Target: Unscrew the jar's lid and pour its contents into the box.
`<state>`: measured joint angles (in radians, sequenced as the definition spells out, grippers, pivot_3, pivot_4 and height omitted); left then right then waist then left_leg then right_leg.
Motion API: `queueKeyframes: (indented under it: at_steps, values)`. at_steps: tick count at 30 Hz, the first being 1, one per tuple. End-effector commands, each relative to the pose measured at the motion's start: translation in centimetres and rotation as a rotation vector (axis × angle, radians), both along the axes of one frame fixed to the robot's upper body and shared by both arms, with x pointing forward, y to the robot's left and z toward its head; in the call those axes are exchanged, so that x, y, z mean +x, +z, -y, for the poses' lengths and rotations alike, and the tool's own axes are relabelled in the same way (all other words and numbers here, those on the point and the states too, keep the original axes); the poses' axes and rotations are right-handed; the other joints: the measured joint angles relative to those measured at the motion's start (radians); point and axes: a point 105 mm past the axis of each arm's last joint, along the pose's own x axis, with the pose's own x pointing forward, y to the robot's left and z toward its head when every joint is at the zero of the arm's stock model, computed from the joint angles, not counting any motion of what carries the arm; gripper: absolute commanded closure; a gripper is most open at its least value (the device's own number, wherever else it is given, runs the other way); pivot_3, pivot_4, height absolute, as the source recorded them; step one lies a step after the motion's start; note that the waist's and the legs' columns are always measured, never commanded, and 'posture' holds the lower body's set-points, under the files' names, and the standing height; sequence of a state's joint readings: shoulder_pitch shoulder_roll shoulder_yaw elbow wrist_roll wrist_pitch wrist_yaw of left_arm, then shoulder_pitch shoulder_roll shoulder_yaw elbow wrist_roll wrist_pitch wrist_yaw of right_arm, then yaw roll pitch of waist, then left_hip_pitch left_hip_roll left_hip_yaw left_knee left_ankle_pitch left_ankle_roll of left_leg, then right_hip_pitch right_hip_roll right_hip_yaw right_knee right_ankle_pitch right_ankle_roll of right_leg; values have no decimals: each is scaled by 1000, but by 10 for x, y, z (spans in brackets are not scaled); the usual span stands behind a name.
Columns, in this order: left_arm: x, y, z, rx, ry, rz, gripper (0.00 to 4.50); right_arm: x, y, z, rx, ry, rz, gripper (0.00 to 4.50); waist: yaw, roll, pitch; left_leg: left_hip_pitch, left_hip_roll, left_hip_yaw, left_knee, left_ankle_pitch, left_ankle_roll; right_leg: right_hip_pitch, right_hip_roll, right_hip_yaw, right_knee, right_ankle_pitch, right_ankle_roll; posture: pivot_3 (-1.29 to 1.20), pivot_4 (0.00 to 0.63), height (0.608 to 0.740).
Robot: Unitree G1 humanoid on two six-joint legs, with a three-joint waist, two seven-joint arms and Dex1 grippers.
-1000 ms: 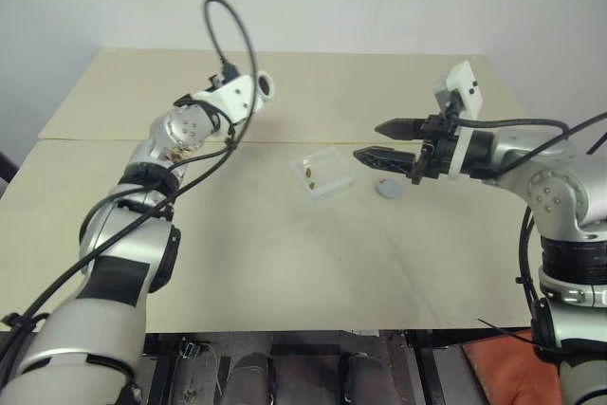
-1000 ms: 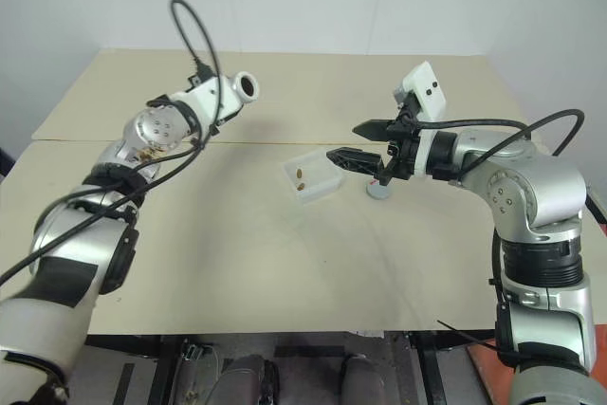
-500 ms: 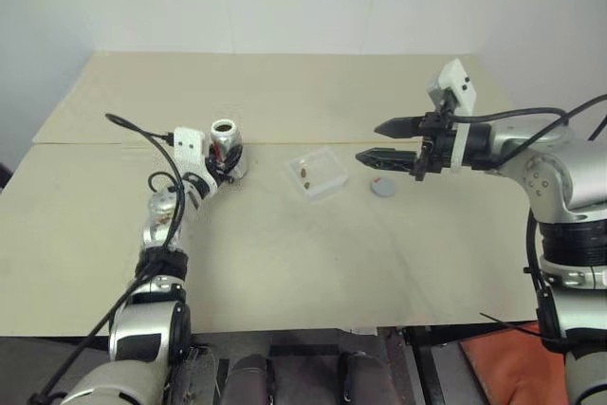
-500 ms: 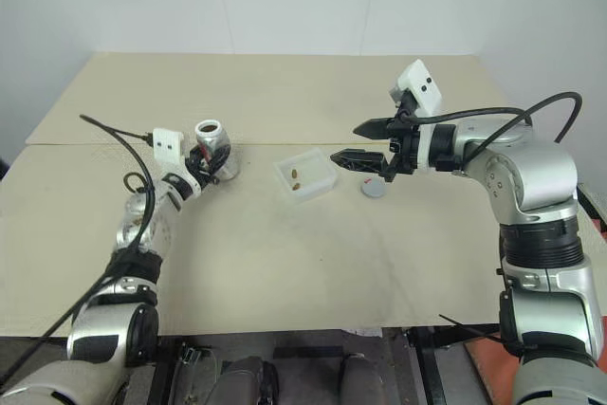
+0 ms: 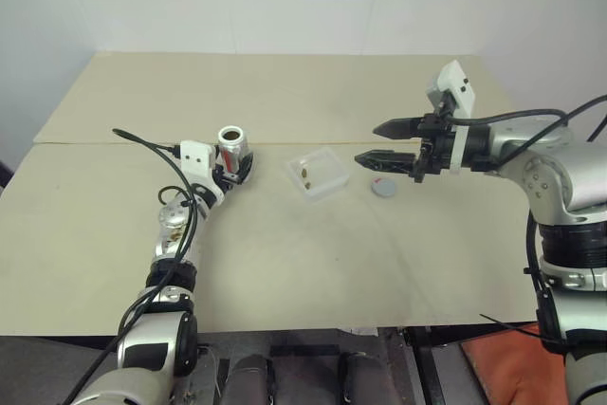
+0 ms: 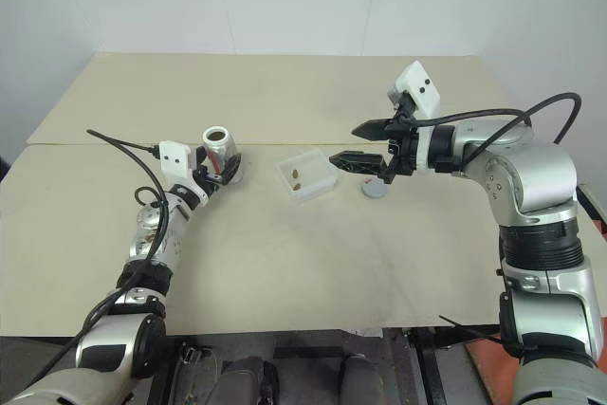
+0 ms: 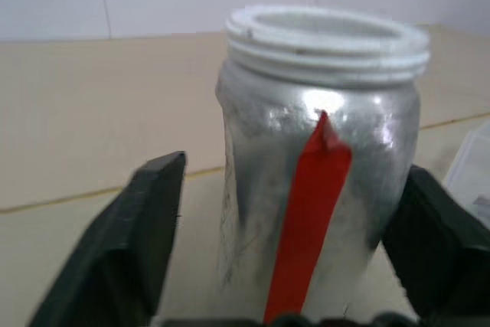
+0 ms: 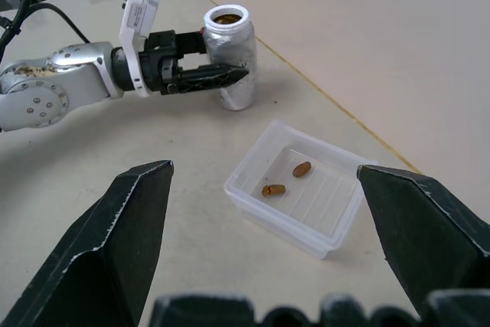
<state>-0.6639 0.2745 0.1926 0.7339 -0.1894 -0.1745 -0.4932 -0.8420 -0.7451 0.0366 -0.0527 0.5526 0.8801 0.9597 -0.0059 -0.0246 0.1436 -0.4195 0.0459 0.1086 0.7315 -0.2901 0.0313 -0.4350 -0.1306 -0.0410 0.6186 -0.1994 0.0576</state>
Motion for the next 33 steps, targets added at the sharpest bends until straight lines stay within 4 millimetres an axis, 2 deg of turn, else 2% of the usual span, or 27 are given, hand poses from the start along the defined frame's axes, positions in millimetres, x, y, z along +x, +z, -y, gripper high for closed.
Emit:
queueKeyframes:
  at_steps: [1,5,9,11,15,19,21,27,33]
  values:
    - [-5,10,-1,47,-18,44,13,-5,12,-1,10,13,55,0,-1,0,0,0,0,0,0,0,0,0,0,0,0,0,0,0,150,740]
    - [-18,3,-7,126,-52,8,13,-5,11,-3,12,19,53,0,-2,0,0,0,0,0,0,0,0,0,0,0,0,0,0,0,150,740]
    - [-55,-8,-12,291,-209,-91,13,-7,4,-2,3,16,39,0,-9,1,0,0,1,0,-1,0,0,-1,0,0,0,0,0,0,150,740]
    - [-70,-5,-18,328,-237,-120,13,-8,1,-1,2,10,34,0,-8,1,0,1,1,1,-1,0,0,-1,0,0,0,0,0,0,150,740]
    - [-98,25,-34,376,-285,-148,13,-11,-6,3,-9,-2,28,0,-2,1,0,2,2,0,-1,0,0,0,0,0,1,0,-1,0,150,740]
    - [-121,76,-49,397,-425,-104,13,-14,-17,12,-51,-18,31,0,1,0,0,2,3,1,-2,-1,0,0,0,0,0,0,-1,0,150,740]
    - [-135,94,-53,412,-518,-80,13,-15,-18,16,-63,-23,29,0,0,1,0,2,2,1,-2,-1,1,0,0,1,-2,0,-1,0,150,740]
    - [-140,103,-64,431,-557,-82,13,-16,-19,22,-83,-24,29,0,-3,2,0,5,2,2,-4,0,0,2,0,1,-6,0,-1,0,150,740]
    - [-141,106,-56,380,-587,-53,13,-19,-18,24,-108,-20,27,0,-3,2,0,5,2,2,-4,-1,0,2,1,1,-5,0,-1,0,150,740]
